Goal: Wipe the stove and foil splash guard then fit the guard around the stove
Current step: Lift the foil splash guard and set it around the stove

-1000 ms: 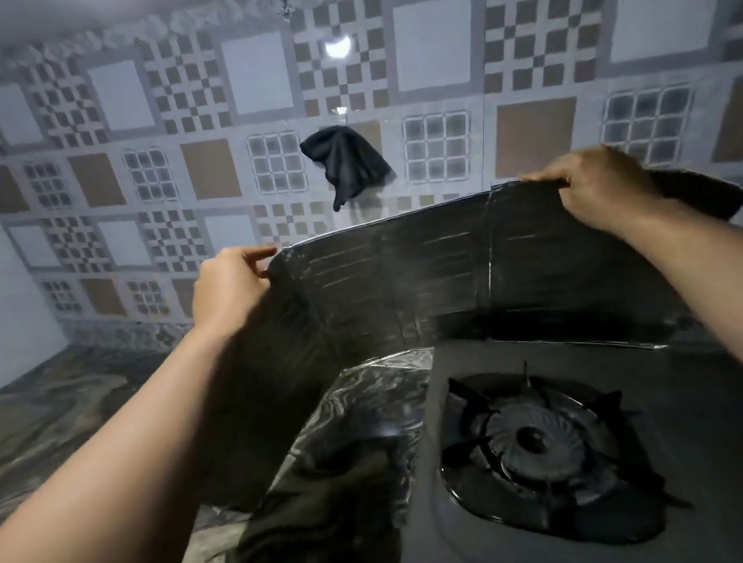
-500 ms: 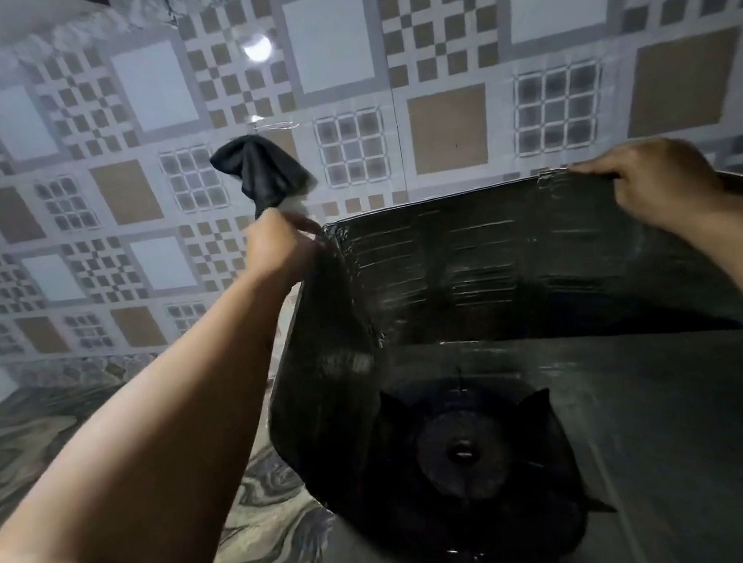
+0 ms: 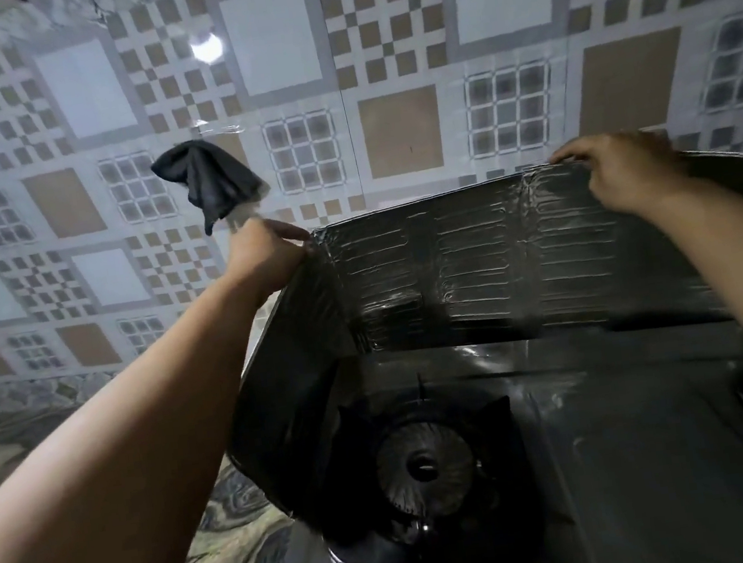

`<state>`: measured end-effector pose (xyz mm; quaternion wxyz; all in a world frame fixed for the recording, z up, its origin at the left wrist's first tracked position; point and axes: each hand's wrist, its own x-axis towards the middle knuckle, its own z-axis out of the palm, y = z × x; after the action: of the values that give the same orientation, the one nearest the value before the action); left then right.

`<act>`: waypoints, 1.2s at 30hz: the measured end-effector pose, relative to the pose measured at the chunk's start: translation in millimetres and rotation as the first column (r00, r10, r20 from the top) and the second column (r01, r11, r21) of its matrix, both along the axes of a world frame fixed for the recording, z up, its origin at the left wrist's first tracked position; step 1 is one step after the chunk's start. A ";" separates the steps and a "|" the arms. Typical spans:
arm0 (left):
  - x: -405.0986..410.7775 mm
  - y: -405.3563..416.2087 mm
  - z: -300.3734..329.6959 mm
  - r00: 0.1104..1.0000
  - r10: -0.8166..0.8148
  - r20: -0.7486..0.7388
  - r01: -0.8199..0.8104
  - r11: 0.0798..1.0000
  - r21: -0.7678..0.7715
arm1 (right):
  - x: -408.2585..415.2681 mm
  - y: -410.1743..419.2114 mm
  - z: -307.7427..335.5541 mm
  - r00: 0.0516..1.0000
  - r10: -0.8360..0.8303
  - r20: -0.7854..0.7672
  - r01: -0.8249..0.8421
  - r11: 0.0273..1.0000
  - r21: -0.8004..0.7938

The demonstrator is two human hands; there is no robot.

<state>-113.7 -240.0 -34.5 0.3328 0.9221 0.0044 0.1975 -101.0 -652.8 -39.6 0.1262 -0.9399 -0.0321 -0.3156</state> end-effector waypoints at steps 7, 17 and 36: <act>-17.3 5.1 7.9 0.986 -0.102 -0.134 0.133 0.961 0.244 | -7.9 -4.7 -4.7 0.998 0.047 -0.046 -0.042 0.992 0.115; -37.4 15.9 29.8 0.997 -0.025 -0.079 0.055 0.914 0.401 | -1.6 20.8 2.6 0.999 0.043 -0.021 -0.041 0.997 0.072; -9.5 18.6 8.4 0.998 -0.043 0.041 0.033 0.972 0.232 | 8.8 14.4 -27.3 0.999 -0.005 -0.033 0.010 0.991 0.131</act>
<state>-123.2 -221.4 -26.1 0.2268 0.9497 -0.0440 0.2115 -92.2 -638.5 -66.8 0.1872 -0.9347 -0.0056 -0.3021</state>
